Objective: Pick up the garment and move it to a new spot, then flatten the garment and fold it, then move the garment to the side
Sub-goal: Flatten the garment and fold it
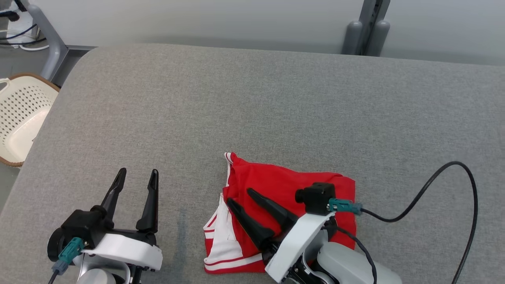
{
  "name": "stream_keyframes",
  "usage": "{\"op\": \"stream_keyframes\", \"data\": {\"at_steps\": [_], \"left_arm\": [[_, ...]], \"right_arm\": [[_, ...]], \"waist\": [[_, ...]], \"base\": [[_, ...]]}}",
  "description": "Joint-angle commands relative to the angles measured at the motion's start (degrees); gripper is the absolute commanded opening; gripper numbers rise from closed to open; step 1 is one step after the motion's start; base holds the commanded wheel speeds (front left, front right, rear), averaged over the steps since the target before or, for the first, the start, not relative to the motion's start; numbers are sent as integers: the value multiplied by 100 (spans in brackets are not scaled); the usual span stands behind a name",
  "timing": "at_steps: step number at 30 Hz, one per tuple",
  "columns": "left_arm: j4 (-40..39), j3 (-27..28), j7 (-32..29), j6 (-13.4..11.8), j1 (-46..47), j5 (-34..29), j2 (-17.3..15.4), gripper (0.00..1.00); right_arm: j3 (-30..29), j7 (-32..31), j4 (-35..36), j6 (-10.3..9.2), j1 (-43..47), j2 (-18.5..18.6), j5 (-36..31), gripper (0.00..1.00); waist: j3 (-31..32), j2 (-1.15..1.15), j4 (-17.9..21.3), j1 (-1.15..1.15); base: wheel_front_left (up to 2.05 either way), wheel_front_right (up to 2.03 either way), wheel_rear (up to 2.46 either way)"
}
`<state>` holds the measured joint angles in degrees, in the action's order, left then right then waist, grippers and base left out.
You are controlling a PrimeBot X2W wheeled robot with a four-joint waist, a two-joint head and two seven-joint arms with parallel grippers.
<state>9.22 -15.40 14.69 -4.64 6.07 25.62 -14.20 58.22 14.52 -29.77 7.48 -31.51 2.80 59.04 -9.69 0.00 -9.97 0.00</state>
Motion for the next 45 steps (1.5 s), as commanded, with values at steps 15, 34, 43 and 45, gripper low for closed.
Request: {"op": "stream_keyframes", "data": {"at_steps": [15,34,43,45], "left_arm": [[-42,238,43,-81,-204,-8,-105,100],[-595,616,27,-390,-864,-81,-254,100],[-774,618,-65,-499,-1103,-44,-287,100],[-799,606,-86,-504,-1129,-43,-295,100]], "right_arm": [[-2767,70,1225,3,763,297,-1835,100],[-5654,-528,2671,3,3105,617,-4244,100],[-5808,-780,3054,2,3403,434,-4345,100],[-5798,-798,3087,2,3425,405,-4345,100]], "waist": [[252,0,405,0],[615,0,791,0],[709,0,891,0],[729,0,894,0]], "base": [[0,0,0],[0,0,0],[0,0,0],[0,0,0]]}}
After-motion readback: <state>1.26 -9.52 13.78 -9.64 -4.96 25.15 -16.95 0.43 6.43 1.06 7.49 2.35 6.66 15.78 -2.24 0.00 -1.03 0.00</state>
